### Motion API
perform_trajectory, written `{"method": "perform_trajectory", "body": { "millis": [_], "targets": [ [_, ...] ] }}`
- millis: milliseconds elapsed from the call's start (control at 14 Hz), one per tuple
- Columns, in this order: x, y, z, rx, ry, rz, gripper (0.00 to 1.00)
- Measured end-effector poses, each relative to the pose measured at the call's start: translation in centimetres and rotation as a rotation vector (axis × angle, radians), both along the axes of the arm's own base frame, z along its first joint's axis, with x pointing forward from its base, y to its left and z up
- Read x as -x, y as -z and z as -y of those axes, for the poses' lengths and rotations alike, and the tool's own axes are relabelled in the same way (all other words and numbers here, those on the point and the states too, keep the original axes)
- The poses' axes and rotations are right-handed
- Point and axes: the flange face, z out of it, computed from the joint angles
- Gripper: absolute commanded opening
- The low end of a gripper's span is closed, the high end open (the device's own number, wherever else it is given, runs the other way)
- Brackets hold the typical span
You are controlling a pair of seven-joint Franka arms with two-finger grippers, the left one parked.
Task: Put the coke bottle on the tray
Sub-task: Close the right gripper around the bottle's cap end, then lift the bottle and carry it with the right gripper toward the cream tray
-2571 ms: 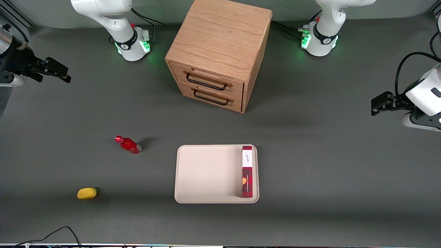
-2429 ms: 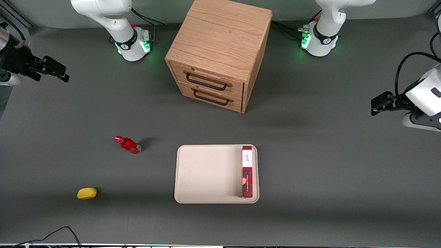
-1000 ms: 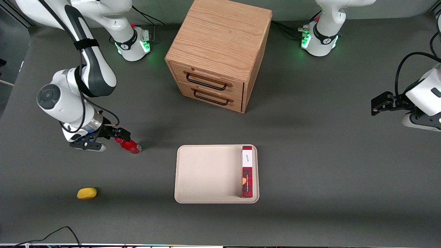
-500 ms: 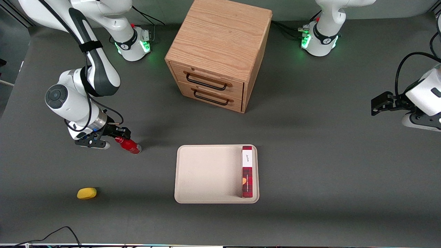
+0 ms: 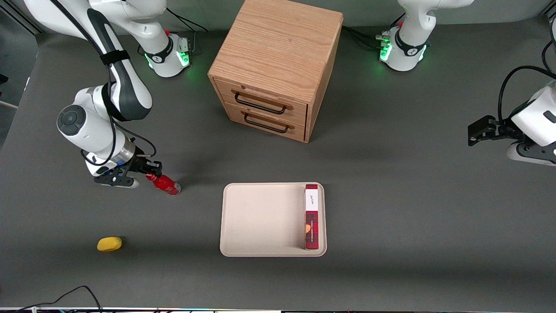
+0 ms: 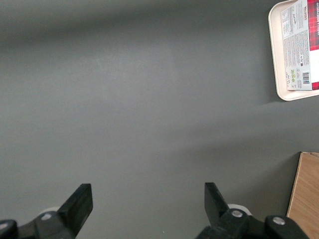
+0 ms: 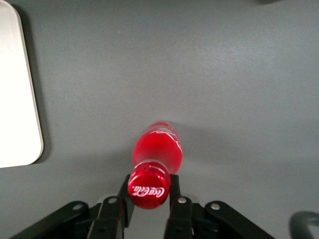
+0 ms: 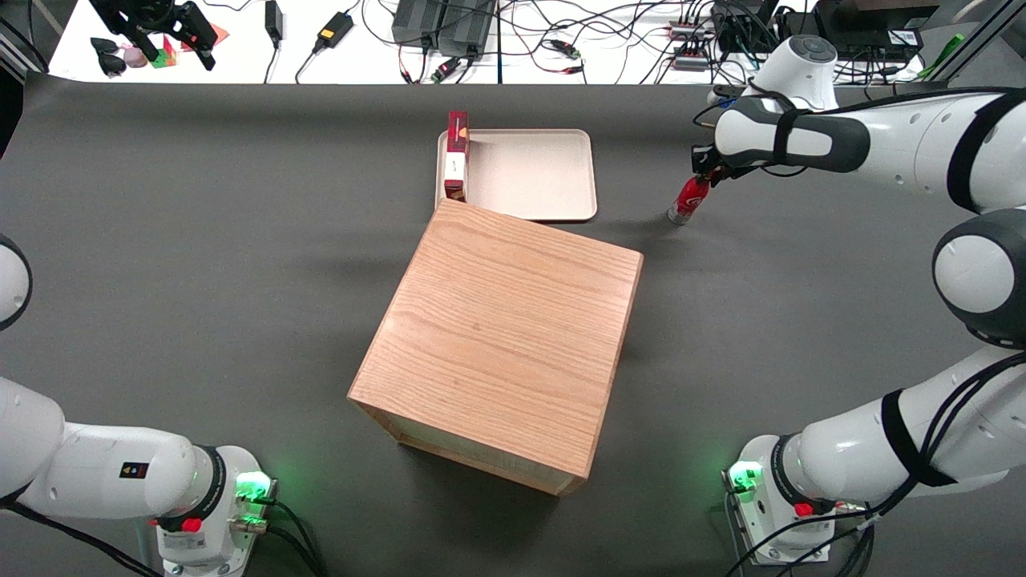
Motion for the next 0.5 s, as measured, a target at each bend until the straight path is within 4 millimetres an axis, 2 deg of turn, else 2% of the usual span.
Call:
{"method": "perform_trajectory", "body": {
  "millis": [143,214,286,357,500],
  "targets": [
    [-0.2,-0.6,-0.1,0.006,-0.008,0.008,0.00],
    [-0.4,-1.7,-0.2,0.008,-0.011,0.001,0.00],
    [-0.8,-3.8,-0.2,0.012,-0.015,-0.021,0.00],
    [-1.2,-6.8,-0.3,0.016,-0.019,-0.040,0.00],
    [-1.8,-14.2,-0.5,0.020,-0.025,-0.061,0.00]
  ]
}}
